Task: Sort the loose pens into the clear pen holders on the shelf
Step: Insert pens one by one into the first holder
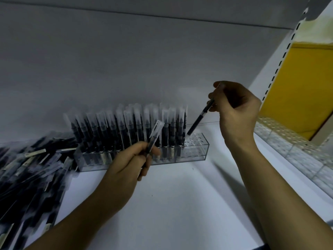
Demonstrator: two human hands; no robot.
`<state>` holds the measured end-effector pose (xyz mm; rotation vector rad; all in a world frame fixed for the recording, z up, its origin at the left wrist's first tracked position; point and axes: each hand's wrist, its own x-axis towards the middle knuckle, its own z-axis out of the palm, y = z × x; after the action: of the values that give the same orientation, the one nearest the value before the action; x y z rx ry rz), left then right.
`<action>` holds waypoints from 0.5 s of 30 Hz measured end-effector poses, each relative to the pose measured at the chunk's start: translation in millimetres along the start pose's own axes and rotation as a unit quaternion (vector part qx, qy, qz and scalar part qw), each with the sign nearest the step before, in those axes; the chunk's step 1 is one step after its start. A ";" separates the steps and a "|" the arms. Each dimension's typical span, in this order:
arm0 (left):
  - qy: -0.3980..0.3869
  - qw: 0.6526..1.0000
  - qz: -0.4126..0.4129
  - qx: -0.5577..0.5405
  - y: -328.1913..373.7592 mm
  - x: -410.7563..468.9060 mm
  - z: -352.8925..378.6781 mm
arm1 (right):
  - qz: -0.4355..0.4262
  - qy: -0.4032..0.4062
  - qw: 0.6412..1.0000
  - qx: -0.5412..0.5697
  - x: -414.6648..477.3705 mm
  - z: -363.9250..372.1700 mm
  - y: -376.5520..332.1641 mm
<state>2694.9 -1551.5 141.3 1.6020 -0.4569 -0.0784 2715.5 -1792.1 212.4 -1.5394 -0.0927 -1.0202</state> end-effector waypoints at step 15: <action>0.001 0.999 0.039 0.020 6.7 -9.2 0.3 | -0.061 -0.141 0.981 -0.119 -11.1 7.3 5.0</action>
<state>2684.8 -1548.8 145.7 1.6219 -0.5223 -0.0077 2715.7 -1782.1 202.4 -1.9115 -0.2752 -0.9275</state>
